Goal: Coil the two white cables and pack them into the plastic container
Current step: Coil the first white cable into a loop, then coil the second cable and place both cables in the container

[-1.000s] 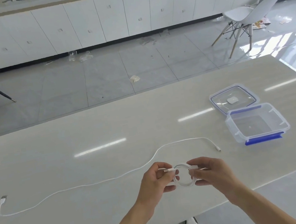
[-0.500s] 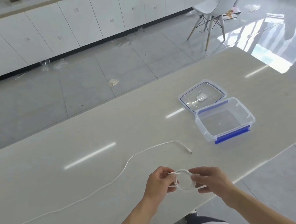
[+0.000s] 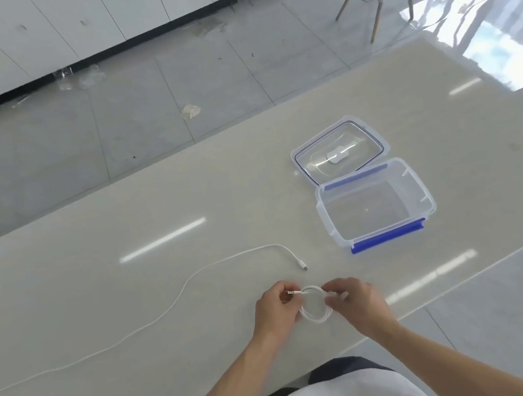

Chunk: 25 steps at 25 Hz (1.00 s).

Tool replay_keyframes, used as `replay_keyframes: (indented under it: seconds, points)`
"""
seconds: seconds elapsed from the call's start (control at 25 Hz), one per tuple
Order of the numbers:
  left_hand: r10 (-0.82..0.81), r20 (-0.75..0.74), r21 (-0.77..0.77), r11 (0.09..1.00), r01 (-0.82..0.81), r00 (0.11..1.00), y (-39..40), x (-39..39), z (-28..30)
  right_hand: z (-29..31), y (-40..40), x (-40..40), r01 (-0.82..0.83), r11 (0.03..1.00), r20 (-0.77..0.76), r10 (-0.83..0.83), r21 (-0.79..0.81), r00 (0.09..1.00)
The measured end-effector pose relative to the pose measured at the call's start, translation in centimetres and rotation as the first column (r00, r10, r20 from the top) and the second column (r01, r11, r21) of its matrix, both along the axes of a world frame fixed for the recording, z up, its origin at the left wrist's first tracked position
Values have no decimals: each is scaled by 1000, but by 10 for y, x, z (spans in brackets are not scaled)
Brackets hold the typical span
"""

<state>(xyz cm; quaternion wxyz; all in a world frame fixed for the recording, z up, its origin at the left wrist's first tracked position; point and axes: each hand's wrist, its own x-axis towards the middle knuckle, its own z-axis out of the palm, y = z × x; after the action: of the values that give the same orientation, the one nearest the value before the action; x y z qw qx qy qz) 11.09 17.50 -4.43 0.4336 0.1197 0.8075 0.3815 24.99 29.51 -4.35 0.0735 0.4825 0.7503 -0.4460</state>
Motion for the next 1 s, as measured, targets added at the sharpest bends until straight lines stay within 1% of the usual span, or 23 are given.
replay_keyframes:
  seconds: [0.12,0.28,0.4,0.52,0.6,0.72,0.8,0.88,0.92,1.0]
  points:
    - [-75,-106,-28,997,72,992,2,1,-1,-3,-2,-1,-55,996,2,55,72,998]
    - [-216,-235,-110,975,194,948,1,-1,-2,-3,-1,0,-80,994,-18,81,78,997]
    - [-273,-252,-141,959,244,928,-3,-6,-2,0,0,0,-82,993,-13,84,79,996]
    - [-295,-230,-115,955,275,927,-9,-12,1,1,-1,1,-62,995,-14,63,78,998]
    - [-302,-226,-93,953,288,926,-17,-21,3,3,-1,0,-63,992,-18,65,107,998]
    - [-296,-299,-113,955,274,907,-26,-45,6,7,0,-11,-102,978,-49,112,182,992]
    - [-329,-375,-178,943,281,867,-24,-63,9,11,2,-28,-153,956,-56,172,251,984]
    - [-419,-447,-241,907,345,790,-16,-78,12,14,6,-47,-211,927,-40,235,309,971]
    - [-477,-483,-270,879,393,735,-11,-84,12,15,8,-57,-244,912,-6,260,329,965]
    - [-598,-540,-342,799,495,593,2,-93,10,12,13,-71,-309,882,100,293,355,951]
